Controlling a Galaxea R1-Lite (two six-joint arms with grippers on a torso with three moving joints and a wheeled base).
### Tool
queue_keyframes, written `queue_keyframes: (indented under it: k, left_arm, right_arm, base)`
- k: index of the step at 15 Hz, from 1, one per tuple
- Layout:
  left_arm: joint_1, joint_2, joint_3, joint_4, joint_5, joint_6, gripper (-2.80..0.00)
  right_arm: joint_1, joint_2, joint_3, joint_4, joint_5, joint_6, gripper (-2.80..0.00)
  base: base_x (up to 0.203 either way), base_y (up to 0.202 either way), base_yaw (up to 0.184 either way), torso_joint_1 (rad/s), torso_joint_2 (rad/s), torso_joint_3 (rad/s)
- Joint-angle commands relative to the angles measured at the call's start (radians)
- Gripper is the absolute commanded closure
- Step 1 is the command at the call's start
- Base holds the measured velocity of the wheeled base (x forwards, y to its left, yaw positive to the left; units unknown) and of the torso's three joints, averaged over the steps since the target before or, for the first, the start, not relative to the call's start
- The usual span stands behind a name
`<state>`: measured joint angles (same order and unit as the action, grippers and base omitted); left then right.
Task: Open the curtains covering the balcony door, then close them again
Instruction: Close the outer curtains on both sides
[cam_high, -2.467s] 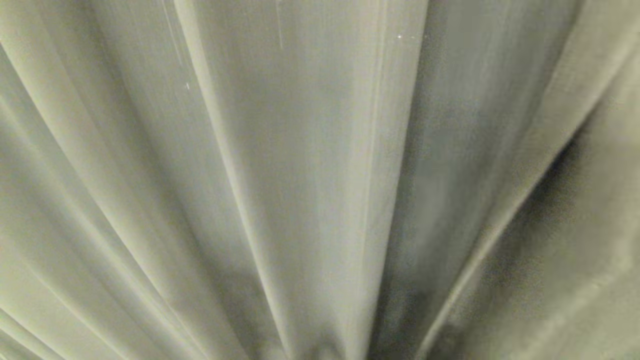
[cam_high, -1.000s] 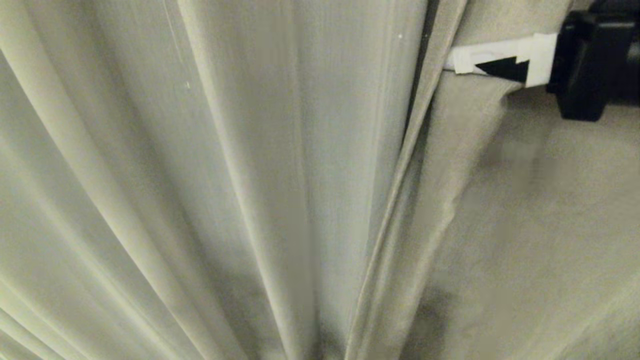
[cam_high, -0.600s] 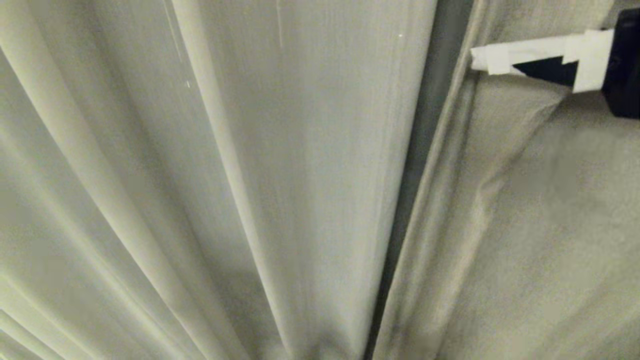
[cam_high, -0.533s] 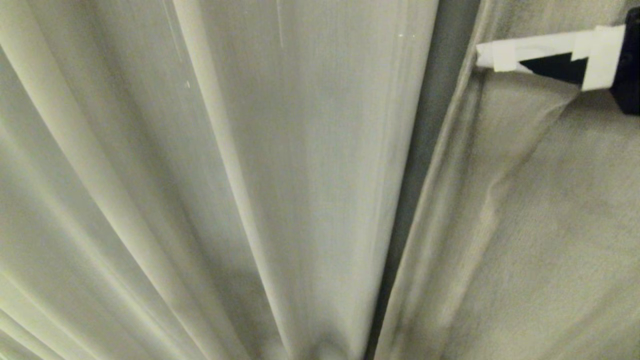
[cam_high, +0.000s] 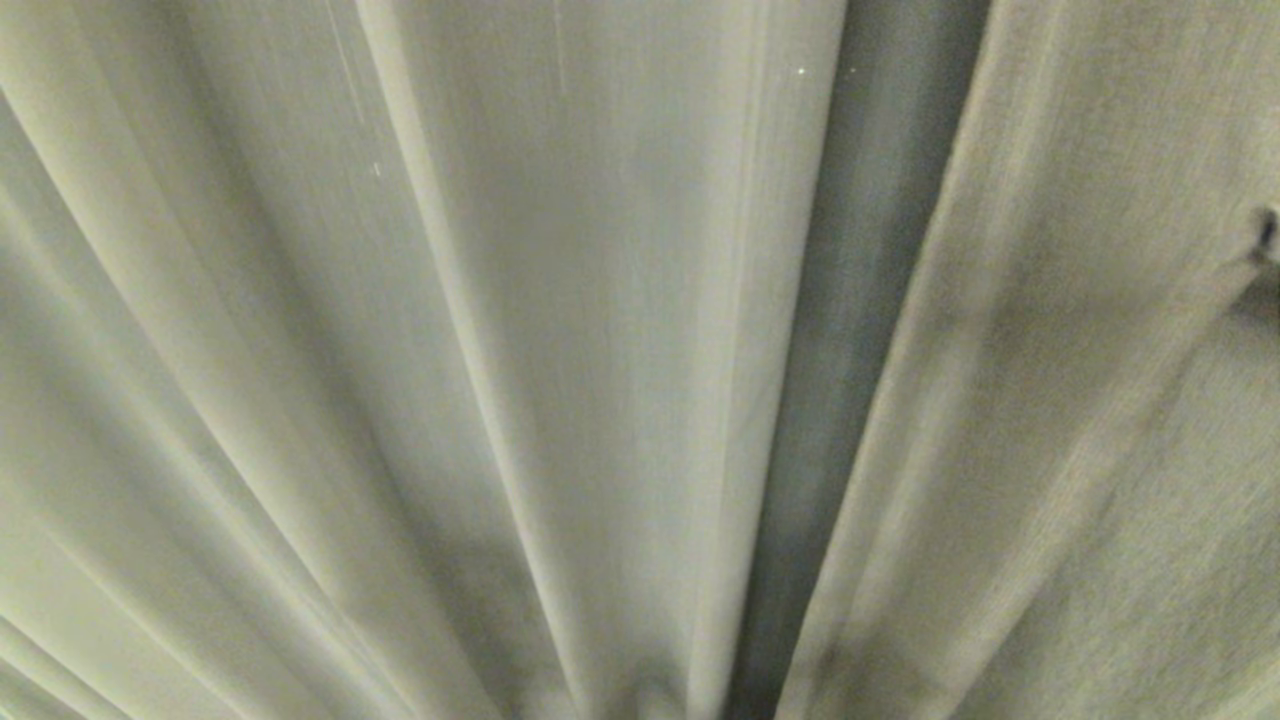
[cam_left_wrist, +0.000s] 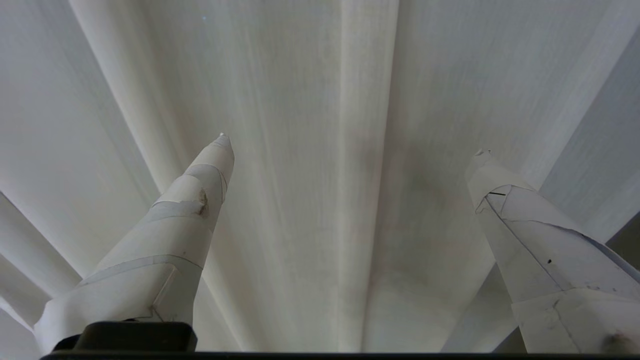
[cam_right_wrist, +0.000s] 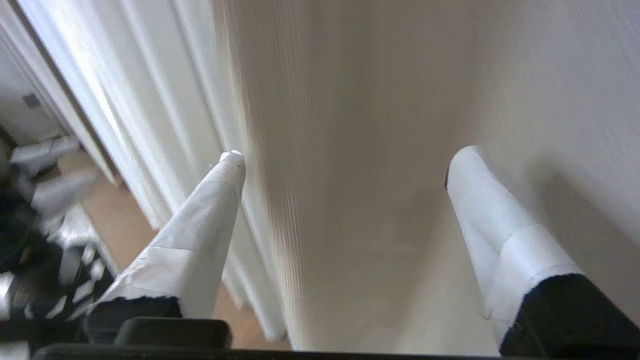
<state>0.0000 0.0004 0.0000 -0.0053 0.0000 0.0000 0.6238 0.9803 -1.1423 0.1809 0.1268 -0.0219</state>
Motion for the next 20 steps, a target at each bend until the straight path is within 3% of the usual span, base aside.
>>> queue_keyframes:
  k: [1, 2, 5, 8, 12, 14, 15, 17, 20]
  left_arm:
    - [0.000, 0.000, 0.000, -0.001, 0.000, 0.000, -2.80]
    - [0.000, 0.000, 0.000, -0.001, 0.000, 0.000, -2.80]
    - [0.000, 0.000, 0.000, -0.001, 0.000, 0.000, -2.80]
    - [0.000, 0.000, 0.000, -0.001, 0.000, 0.000, -2.80]
    - [0.000, 0.000, 0.000, -0.001, 0.000, 0.000, -2.80]
    - [0.000, 0.000, 0.000, -0.001, 0.000, 0.000, -2.80]
    - [0.000, 0.000, 0.000, -0.001, 0.000, 0.000, -2.80]
    - [0.000, 0.000, 0.000, 0.000, 0.000, 0.000, -2.80]
    - [0.000, 0.000, 0.000, -0.001, -0.001, 0.000, -2.80]
  right_arm:
    - [-0.015, -0.221, 0.117, 0.045, 0.001, 0.002, -2.80]
    - [-0.023, -0.280, 0.159, 0.068, 0.001, 0.003, 0.00]
    - [-0.040, -0.379, 0.252, 0.095, -0.002, 0.004, 0.00]
    - [-0.195, -0.385, 0.296, 0.095, -0.063, 0.065, 0.00]
    - [-0.618, -0.371, 0.364, 0.095, -0.087, 0.142, 0.00]
    - [-0.836, -0.392, 0.413, 0.094, -0.034, 0.152, 0.00]
    - [-0.908, -0.425, 0.451, 0.089, 0.018, 0.157, 0.00]
    - [-0.926, -0.504, 0.523, 0.067, 0.074, 0.137, 0.00]
    - [-0.746, -0.605, 0.699, -0.072, 0.081, 0.041, 0.00]
  base:
    - [0.000, 0.000, 0.000, 0.000, 0.00, 0.000]
    - [0.000, 0.000, 0.000, 0.000, 0.00, 0.000]
    - [0.000, 0.000, 0.000, 0.000, 0.00, 0.000]
    - [0.000, 0.000, 0.000, 0.000, 0.00, 0.000]
    - [0.000, 0.000, 0.000, 0.000, 0.00, 0.000]
    - [0.000, 0.000, 0.000, 0.000, 0.00, 0.000]
    - [0.000, 0.000, 0.000, 0.000, 0.00, 0.000]
    - [0.000, 0.000, 0.000, 0.000, 0.00, 0.000]
    - [0.000, 0.000, 0.000, 0.000, 0.00, 0.000]
